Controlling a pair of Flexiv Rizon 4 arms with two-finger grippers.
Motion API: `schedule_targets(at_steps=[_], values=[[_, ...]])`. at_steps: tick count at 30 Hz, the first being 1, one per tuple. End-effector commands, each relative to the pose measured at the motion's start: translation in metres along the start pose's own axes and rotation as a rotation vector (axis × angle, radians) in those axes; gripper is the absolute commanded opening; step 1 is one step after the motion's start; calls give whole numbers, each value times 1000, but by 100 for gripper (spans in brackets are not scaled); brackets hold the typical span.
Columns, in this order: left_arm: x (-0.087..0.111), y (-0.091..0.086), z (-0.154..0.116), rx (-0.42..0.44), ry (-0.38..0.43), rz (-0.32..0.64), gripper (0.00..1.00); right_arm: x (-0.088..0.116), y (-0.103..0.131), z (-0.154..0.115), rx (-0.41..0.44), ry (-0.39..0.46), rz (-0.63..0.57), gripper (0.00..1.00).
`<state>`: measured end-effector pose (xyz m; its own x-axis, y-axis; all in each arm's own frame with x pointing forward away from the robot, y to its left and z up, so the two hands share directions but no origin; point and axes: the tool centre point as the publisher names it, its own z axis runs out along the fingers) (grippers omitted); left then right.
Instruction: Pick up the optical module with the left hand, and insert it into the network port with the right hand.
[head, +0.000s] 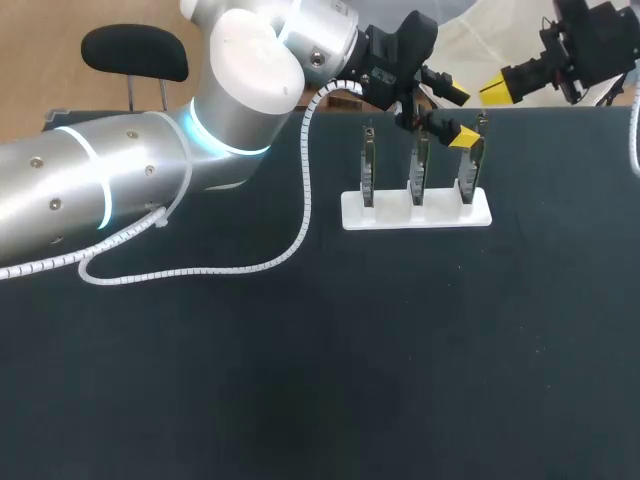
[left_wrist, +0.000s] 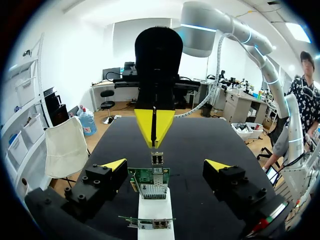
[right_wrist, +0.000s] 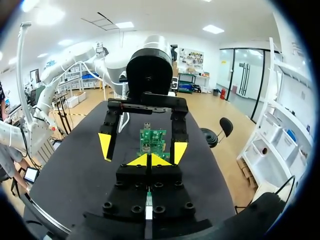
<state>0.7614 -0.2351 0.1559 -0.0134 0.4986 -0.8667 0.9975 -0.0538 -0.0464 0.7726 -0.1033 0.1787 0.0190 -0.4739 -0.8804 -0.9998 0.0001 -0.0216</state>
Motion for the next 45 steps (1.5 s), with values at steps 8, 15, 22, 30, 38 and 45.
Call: schedule_targets(at_steps=[8, 15, 22, 30, 38, 45], values=[[1, -2, 0, -4, -1, 1, 100, 7, 3, 1, 0, 12, 14, 0], [1, -2, 0, -4, -1, 1, 100, 8, 3, 2, -2, 14, 22, 0], [1, -2, 0, -4, -1, 1, 100, 10, 2, 6, -7, 20, 21, 0], [1, -2, 0, -4, -1, 1, 100, 12, 0, 8, -10, 22, 28, 0], [1, -2, 0, -4, -1, 1, 100, 15, -1, 10, -14, 26, 36, 0], [1, -2, 0, -4, -1, 1, 100, 18, 0, 12, -20, 30, 44, 0]])
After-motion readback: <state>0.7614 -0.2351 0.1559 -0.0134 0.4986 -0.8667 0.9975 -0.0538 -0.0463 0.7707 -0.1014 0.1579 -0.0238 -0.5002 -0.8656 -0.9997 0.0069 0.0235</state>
